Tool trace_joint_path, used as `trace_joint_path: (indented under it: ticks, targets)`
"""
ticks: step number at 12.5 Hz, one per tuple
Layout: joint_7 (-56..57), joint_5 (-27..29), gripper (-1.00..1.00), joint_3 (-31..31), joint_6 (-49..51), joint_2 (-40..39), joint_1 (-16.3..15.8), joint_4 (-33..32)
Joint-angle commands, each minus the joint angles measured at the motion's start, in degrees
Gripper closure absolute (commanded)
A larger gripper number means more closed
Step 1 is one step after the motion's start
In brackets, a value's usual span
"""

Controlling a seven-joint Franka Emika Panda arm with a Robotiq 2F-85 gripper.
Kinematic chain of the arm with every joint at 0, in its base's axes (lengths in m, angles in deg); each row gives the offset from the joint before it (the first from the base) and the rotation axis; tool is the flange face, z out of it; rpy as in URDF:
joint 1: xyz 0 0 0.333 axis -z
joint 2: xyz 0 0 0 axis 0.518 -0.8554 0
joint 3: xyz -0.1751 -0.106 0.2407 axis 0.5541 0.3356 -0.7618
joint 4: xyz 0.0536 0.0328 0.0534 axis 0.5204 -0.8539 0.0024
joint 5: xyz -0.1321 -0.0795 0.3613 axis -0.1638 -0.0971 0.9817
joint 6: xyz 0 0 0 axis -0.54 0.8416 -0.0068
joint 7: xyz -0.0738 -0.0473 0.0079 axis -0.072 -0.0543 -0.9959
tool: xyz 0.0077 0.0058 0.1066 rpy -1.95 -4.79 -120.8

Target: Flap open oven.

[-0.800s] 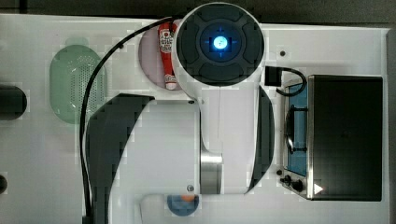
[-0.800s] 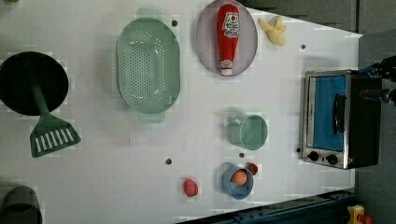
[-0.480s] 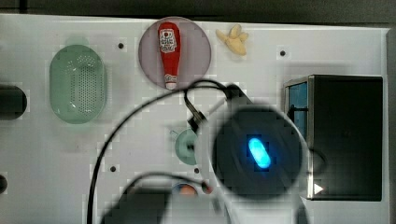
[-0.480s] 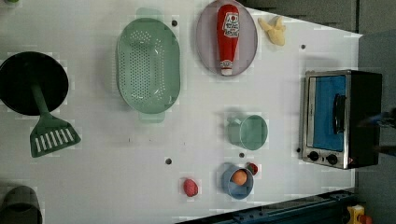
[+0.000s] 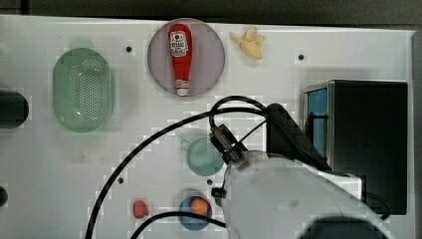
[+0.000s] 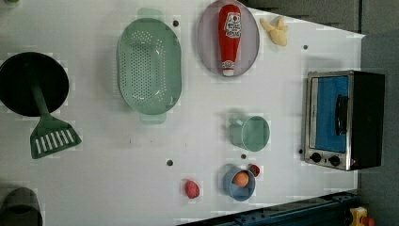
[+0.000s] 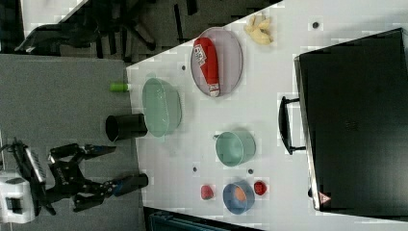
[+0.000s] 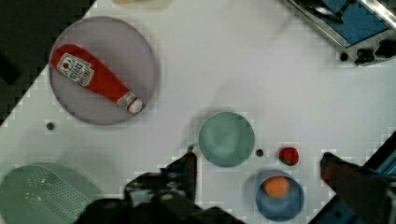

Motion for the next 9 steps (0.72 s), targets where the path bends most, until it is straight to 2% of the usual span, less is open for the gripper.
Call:
trace_joint_path:
  ticks: [1, 4, 5, 6, 9]
  targets:
    - [-1.20, 0.02, -0.15, 0.43, -0.19, -3.10, 0.10, -1.00]
    - [-1.03, 0.01, 0.55, 0.74, -0.11, -3.13, 0.18, -1.87]
    - [-0.65, 0.00, 0.65, 1.11, -0.12, -3.10, 0.19, -2.48]
    - [1.05, -0.03, 0.65, 1.65, -0.12, -3.11, 0.24, -3.25]
    - [16.56, -0.71, 0.65, 3.94, -0.52, -3.13, 0.90, -6.36]
